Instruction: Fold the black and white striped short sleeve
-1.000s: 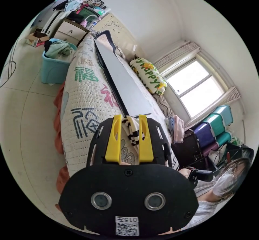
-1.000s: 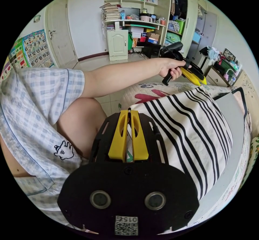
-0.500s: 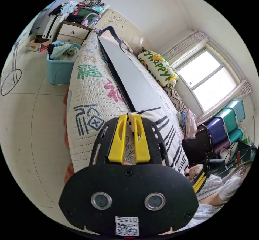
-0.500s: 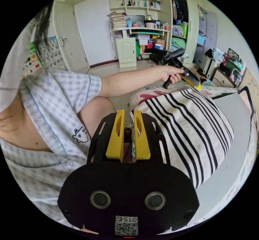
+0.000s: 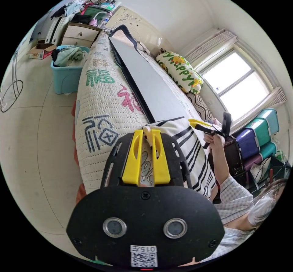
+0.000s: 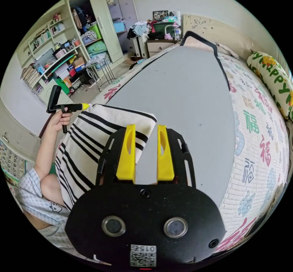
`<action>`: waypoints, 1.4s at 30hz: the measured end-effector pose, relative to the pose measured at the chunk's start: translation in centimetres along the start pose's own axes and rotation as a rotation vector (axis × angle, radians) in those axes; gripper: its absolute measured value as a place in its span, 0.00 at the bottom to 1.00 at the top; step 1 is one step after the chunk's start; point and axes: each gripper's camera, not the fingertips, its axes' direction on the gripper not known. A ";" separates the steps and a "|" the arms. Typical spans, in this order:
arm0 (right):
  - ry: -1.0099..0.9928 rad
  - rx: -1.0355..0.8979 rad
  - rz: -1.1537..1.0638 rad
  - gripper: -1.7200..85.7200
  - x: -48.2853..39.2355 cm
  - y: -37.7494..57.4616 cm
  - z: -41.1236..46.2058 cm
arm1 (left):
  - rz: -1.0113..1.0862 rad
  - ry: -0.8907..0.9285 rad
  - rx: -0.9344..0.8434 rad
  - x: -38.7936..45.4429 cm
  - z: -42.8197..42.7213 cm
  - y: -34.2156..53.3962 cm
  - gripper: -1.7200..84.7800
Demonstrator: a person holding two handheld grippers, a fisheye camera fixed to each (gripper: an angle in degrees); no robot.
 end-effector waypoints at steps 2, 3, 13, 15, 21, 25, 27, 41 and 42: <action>0.017 -0.027 0.002 0.12 -0.1 -0.9 1.1 | 0.006 -0.009 -0.013 0.6 0.6 0.1 0.08; 0.026 -0.042 -0.001 0.11 -0.2 -1.4 1.7 | 0.006 -0.011 -0.020 0.9 0.9 0.1 0.07; 0.197 -0.062 -0.113 0.02 -2.1 -1.5 3.1 | 0.013 -0.075 -0.005 3.6 2.5 1.3 0.02; 0.229 -0.052 -0.102 0.03 -2.3 -1.3 3.3 | 0.034 -0.147 -0.047 5.1 4.0 1.4 0.03; 0.175 -0.014 -0.051 0.05 -2.1 1.7 0.3 | 0.121 -0.277 -0.057 9.3 4.2 3.2 0.08; -0.026 0.070 -0.158 0.08 -3.6 8.6 -5.1 | 0.268 -0.213 -0.054 13.5 1.6 5.1 0.09; -0.134 0.131 -0.226 0.09 -4.8 14.4 -8.4 | 0.384 -0.107 -0.027 17.5 -0.3 6.8 0.09; 0.040 0.074 -0.598 0.14 -13.4 29.2 -10.2 | 0.826 -0.273 -0.214 36.4 5.8 29.9 0.12; 0.053 0.040 -0.606 0.14 -13.7 29.1 -9.6 | 0.813 -0.274 -0.214 36.6 6.2 30.9 0.12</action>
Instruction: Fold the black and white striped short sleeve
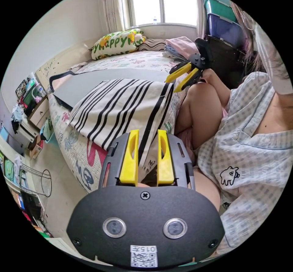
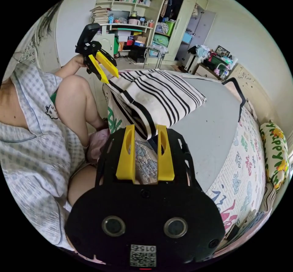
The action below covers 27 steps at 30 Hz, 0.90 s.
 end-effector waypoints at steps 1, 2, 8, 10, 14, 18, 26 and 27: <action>0.005 -0.005 -0.002 0.14 -0.1 0.0 0.2 | -0.008 -0.002 -0.008 0.3 0.3 0.1 0.12; 0.017 -0.002 -0.002 0.13 -0.3 0.0 0.4 | -0.023 -0.027 -0.036 0.9 1.0 0.1 0.12; 0.137 0.024 0.022 0.02 -1.5 0.9 0.5 | 0.024 -0.221 -0.140 4.0 3.3 0.1 0.08; 0.167 0.002 -0.009 0.01 -2.2 1.0 0.9 | 0.015 -0.238 -0.144 4.2 3.3 0.1 0.06; 0.224 -0.056 -0.100 0.01 -3.7 1.2 1.5 | -0.037 -0.201 -0.125 3.6 2.4 0.6 0.04; 0.171 -0.089 -0.132 0.01 -3.4 1.4 1.8 | -0.057 -0.170 -0.112 2.8 1.6 1.6 0.03; 0.158 -0.144 -0.164 0.01 -2.4 1.5 2.8 | -0.071 -0.128 -0.151 0.0 2.3 2.2 0.03; 0.146 -0.136 -0.153 0.01 -2.0 1.7 2.7 | -0.074 -0.121 -0.147 -0.6 2.1 2.3 0.04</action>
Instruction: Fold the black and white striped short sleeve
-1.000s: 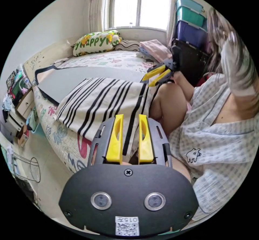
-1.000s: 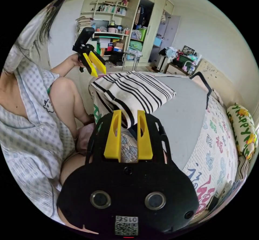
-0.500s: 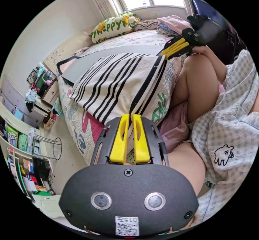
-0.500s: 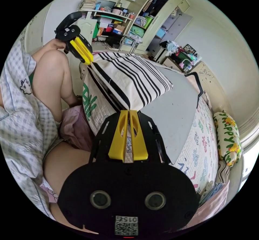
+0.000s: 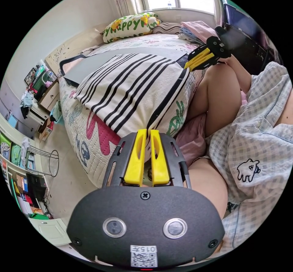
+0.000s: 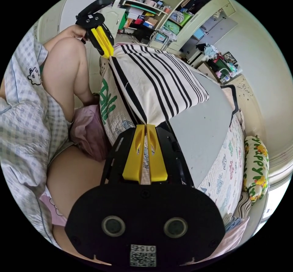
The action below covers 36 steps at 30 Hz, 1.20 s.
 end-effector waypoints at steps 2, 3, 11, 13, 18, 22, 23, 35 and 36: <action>-0.013 0.004 0.007 0.01 0.5 0.4 -0.1 | 0.005 0.007 0.006 -0.7 -0.2 0.3 0.04; -0.019 0.002 0.006 0.01 0.8 0.6 -0.2 | 0.010 0.013 0.007 -1.2 -0.4 0.5 0.04; -0.284 0.060 0.146 0.04 7.3 4.8 -1.9 | -0.146 0.228 0.216 -10.3 -4.2 5.8 0.05; -0.316 0.143 0.263 0.06 10.1 6.6 -3.1 | -0.264 0.291 0.379 -14.4 -5.9 7.9 0.06; -0.522 0.439 0.591 0.10 20.6 9.8 -3.3 | -0.594 0.331 0.504 -27.2 -5.4 9.8 0.13; -0.628 0.385 0.748 0.14 26.9 8.6 1.1 | -0.697 0.470 0.434 -34.4 -1.3 8.2 0.16; -0.662 0.355 0.782 0.14 28.7 8.1 2.8 | -0.723 0.526 0.413 -36.5 0.4 7.8 0.17; -0.804 0.203 0.901 0.16 37.6 5.4 12.3 | -0.830 0.751 0.385 -48.5 6.2 7.9 0.16; -0.817 0.189 0.893 0.16 37.8 5.2 12.9 | -0.822 0.763 0.374 -49.3 6.6 7.8 0.16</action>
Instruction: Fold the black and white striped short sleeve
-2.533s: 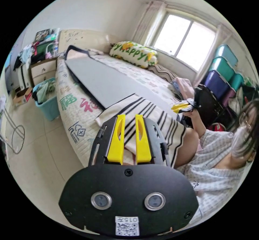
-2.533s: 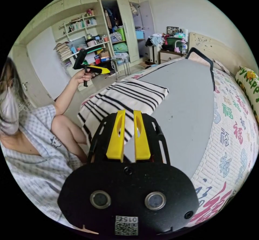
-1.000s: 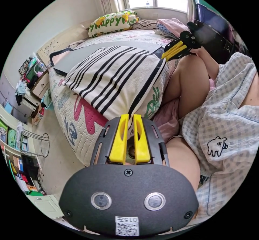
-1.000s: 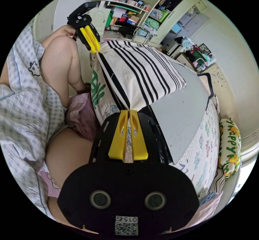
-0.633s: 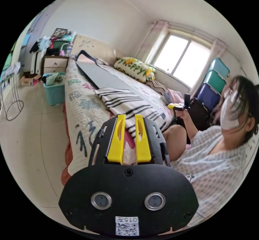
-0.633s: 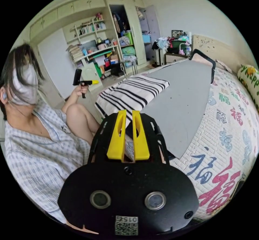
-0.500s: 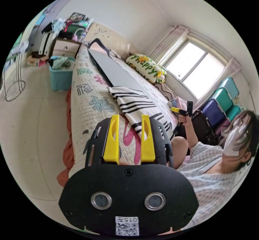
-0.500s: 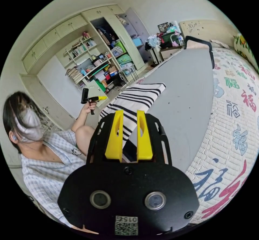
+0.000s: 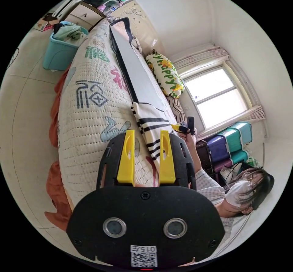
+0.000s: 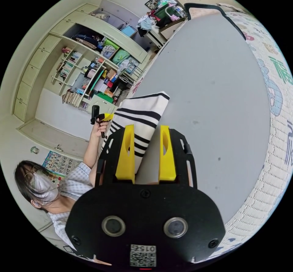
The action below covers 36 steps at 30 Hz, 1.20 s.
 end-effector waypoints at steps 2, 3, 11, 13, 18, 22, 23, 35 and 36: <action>-0.004 -0.027 -0.001 0.15 0.5 -0.6 0.6 | 0.002 0.014 -0.027 -0.7 0.2 -1.0 0.16; -0.007 -0.033 -0.004 0.15 0.7 -1.0 0.8 | 0.007 0.025 -0.043 -1.1 0.4 -1.7 0.16; -0.046 -0.058 -0.036 0.13 1.4 -2.5 2.4 | 0.024 0.035 -0.162 -3.3 2.0 -3.8 0.13; -0.071 -0.059 -0.043 0.12 1.8 -2.4 2.7 | 0.017 0.048 -0.166 -4.1 1.7 -3.6 0.12; -0.147 0.013 -0.068 0.08 1.9 -0.4 1.6 | 0.093 0.089 -0.135 -4.6 0.0 -1.8 0.08; -0.160 0.094 -0.200 0.07 -1.3 2.8 -0.5 | 0.253 0.104 -0.033 -1.3 -2.8 1.1 0.07; -0.172 0.123 -0.249 0.07 -2.7 4.2 -1.5 | 0.297 0.109 -0.011 0.2 -3.6 2.2 0.07; 0.078 0.503 -0.508 0.07 -13.3 25.0 -16.2 | 0.769 0.174 0.030 20.9 -0.6 11.6 0.06; 0.111 0.552 -0.518 0.07 -14.1 27.4 -18.1 | 0.807 0.191 0.023 22.7 1.0 12.3 0.06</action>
